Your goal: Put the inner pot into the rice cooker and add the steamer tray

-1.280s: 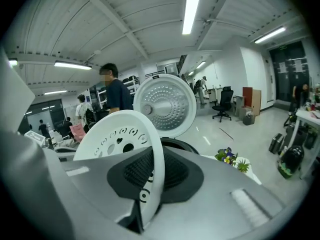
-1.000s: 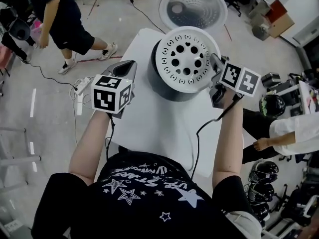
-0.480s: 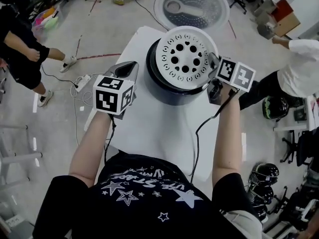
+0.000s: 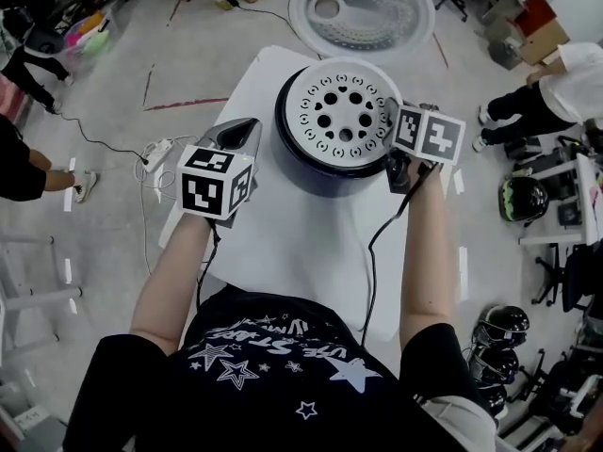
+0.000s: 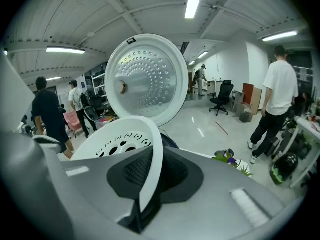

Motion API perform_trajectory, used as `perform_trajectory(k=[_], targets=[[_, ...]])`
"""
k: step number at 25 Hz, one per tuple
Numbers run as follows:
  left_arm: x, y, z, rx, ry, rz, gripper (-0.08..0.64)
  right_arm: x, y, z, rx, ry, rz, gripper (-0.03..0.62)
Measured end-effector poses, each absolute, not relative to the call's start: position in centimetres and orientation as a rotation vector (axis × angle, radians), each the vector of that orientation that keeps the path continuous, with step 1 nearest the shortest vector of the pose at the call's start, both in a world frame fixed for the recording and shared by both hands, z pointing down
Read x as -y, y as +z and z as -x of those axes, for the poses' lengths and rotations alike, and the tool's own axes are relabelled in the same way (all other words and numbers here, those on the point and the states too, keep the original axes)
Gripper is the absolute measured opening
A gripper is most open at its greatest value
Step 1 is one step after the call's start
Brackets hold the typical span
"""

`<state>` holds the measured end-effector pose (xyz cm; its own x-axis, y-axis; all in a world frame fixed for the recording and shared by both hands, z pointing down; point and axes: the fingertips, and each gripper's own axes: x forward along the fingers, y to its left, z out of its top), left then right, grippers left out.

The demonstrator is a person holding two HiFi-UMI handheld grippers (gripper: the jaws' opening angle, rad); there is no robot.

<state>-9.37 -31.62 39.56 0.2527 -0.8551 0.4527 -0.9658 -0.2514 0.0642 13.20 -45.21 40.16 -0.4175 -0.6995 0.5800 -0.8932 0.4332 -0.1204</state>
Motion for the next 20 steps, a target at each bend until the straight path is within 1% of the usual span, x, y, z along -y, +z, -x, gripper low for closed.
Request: perform_trajectory(k=[3,7,11,18,20], targets=[[31.6,39.5,9.8,1.671,0.466,-2.199,0.0,45.3,40.3,-12.8,2.204,0.538,-1.403,0.062],[31.2,39.9,9.7,1.655,0.469,-2.202,0.0,45.0,41.5,-13.4,2.126,0.453,-1.426,0.093],[30.9,39.7,9.6,1.637,0.462,-2.223,0.0,44.5,41.7,-13.4,2.105,0.428,-1.429,0.11],[30.0,39.9,9.2,1.593,0.45,-2.266,0.0,42.8,42.2,-12.8,2.154,0.42,-1.385,0.234],[29.8,39.8,9.2,1.581,0.443,-2.279,0.0,42.3,42.3,-12.4,2.165,0.424,-1.371,0.289]])
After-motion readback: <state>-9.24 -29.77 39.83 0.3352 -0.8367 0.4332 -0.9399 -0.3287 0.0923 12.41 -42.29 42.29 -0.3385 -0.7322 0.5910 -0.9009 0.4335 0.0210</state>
